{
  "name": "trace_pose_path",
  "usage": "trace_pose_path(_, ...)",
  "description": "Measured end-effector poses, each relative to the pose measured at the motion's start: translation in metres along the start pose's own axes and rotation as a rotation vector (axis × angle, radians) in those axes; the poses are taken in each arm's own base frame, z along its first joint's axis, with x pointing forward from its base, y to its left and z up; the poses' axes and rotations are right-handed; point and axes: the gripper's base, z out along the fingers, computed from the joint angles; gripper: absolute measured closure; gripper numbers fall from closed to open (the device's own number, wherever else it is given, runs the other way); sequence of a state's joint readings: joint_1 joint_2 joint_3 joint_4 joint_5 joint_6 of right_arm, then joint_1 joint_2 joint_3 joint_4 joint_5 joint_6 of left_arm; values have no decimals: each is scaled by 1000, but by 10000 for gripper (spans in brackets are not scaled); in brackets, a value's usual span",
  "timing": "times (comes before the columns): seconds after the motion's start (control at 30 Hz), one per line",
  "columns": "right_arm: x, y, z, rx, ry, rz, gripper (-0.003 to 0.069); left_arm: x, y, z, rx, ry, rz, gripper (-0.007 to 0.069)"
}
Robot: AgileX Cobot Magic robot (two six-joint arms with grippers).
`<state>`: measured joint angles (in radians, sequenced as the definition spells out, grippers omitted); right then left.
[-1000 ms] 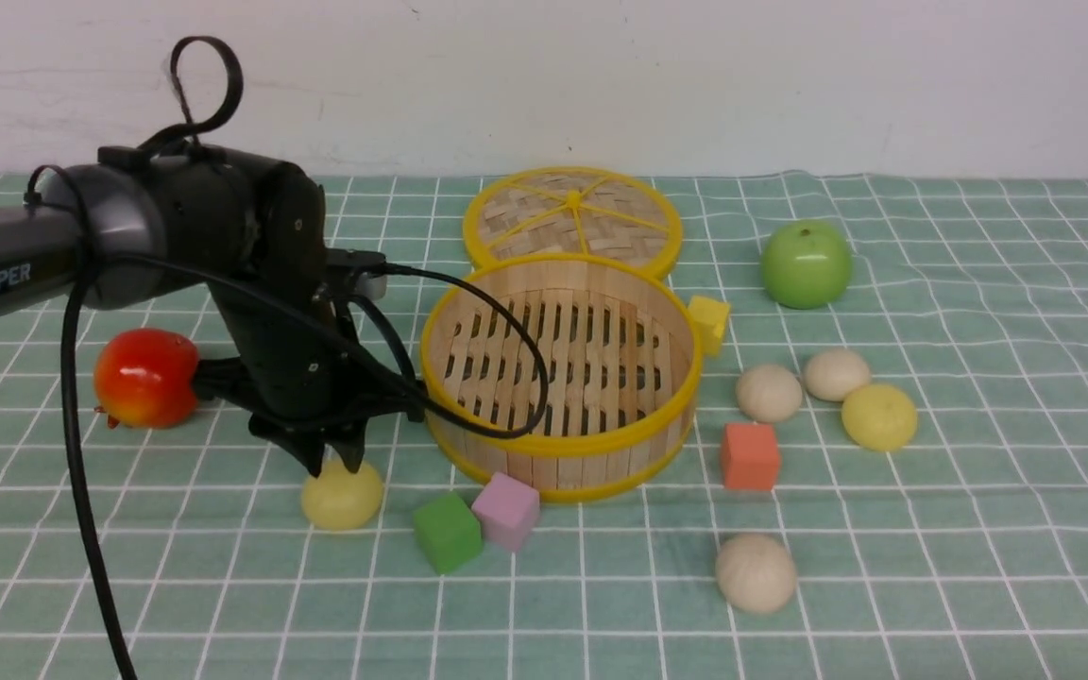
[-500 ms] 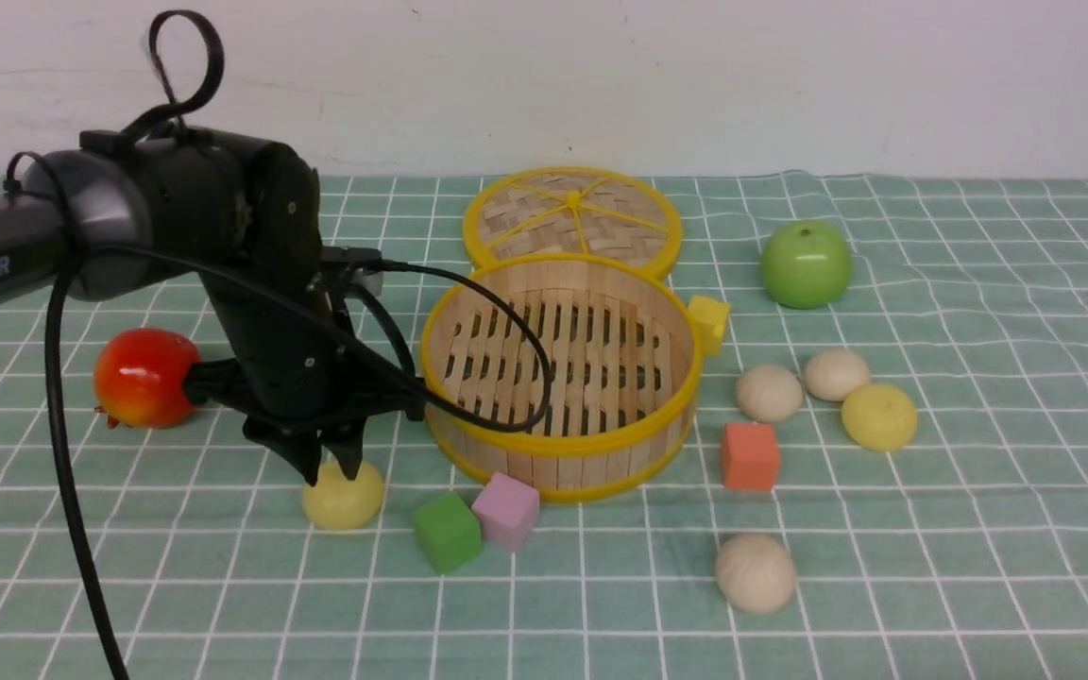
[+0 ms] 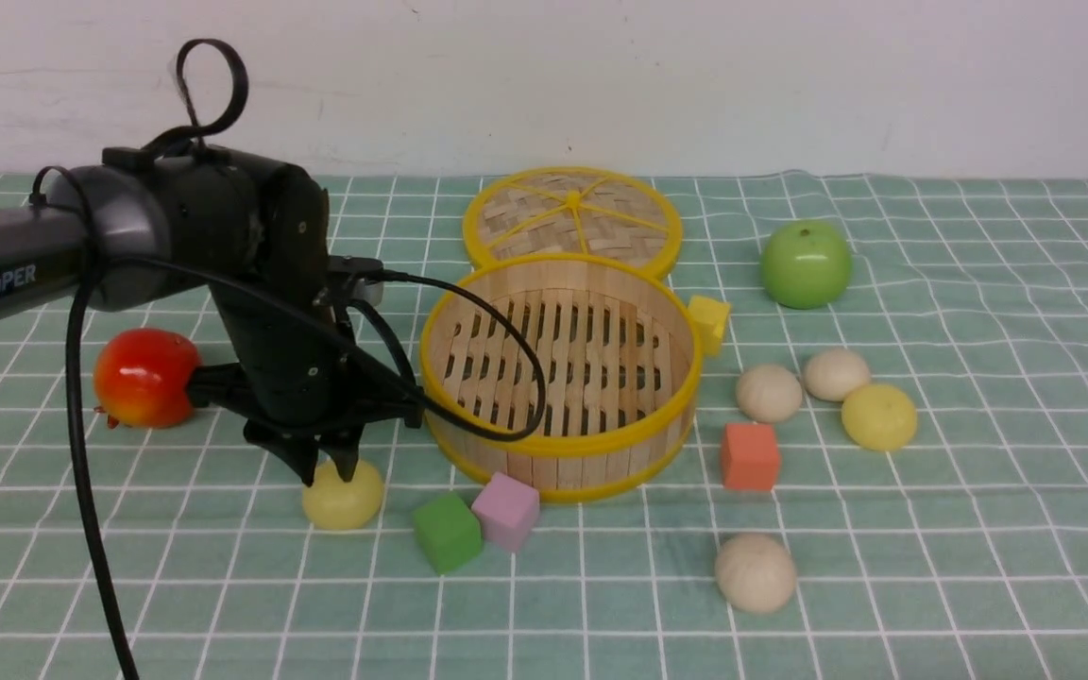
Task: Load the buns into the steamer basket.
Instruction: Use the left arm to grab a steamed stuffed bun
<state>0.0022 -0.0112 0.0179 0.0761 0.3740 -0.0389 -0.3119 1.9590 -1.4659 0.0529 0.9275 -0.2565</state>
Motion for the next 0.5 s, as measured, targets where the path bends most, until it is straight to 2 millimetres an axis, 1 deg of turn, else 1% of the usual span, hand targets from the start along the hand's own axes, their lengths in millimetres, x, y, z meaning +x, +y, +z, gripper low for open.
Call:
trace_pose_path(0.17,0,0,0,0,0,0,419,0,0,1,1,-2,-4,387)
trace_pose_path(0.37,0,0,0,0,0,0,419,0,-1,13,-2,19,-13,387)
trace_pose_path(0.5,0,0,0,0,0,0,419,0,-1,13,-3,20,-16,387)
